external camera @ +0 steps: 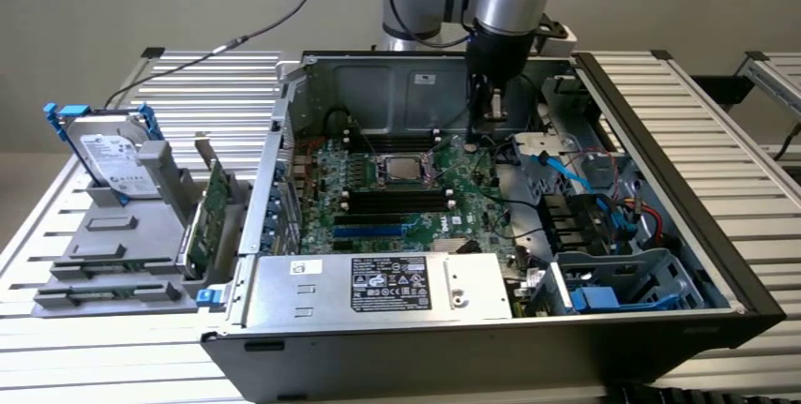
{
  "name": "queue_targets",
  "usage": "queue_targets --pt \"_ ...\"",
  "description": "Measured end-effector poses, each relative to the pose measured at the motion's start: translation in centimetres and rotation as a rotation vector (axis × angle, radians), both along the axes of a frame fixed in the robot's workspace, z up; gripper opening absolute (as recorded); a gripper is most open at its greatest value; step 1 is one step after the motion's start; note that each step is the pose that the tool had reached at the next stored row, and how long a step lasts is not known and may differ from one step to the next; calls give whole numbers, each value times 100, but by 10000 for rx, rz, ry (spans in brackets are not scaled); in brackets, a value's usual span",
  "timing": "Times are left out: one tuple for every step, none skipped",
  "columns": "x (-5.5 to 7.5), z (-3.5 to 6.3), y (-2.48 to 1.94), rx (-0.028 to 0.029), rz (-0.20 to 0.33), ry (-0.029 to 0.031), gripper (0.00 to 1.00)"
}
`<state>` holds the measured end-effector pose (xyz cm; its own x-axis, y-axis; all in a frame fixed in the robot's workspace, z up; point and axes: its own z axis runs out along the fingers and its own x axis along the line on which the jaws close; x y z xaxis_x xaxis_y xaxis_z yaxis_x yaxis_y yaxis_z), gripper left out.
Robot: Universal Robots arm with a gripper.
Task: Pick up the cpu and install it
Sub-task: 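Close the cpu cover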
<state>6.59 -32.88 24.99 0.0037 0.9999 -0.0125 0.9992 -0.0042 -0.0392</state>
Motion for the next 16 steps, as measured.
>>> queue_targets --pt "-5 -11 -1 1 0 -30 11" --pt "-17 -12 -4 -2 0 -39 11" --pt "-35 -13 -6 -1 0 -40 11" --pt "-54 -12 -7 -5 3 -43 11" --pt "-75 -12 -9 -7 5 -42 11" --pt "-102 -11 -11 -8 4 -41 11" --pt "-220 -15 -16 5 0 -40 11" --pt "-250 -13 -17 0 1 -36 11" --pt "-279 -14 -18 3 0 -35 11" --pt "-304 -13 -18 0 1 -30 11" --pt "-332 -13 -18 0 0 -26 11" --pt "-359 -14 -18 1 1 -23 11" --pt "-386 -13 -19 -1 1 -18 11" --pt "-434 -13 -20 0 0 -13 11" --pt "-566 -14 -24 1 2 -2 11" --pt "-695 -13 -26 -1 1 33 11"
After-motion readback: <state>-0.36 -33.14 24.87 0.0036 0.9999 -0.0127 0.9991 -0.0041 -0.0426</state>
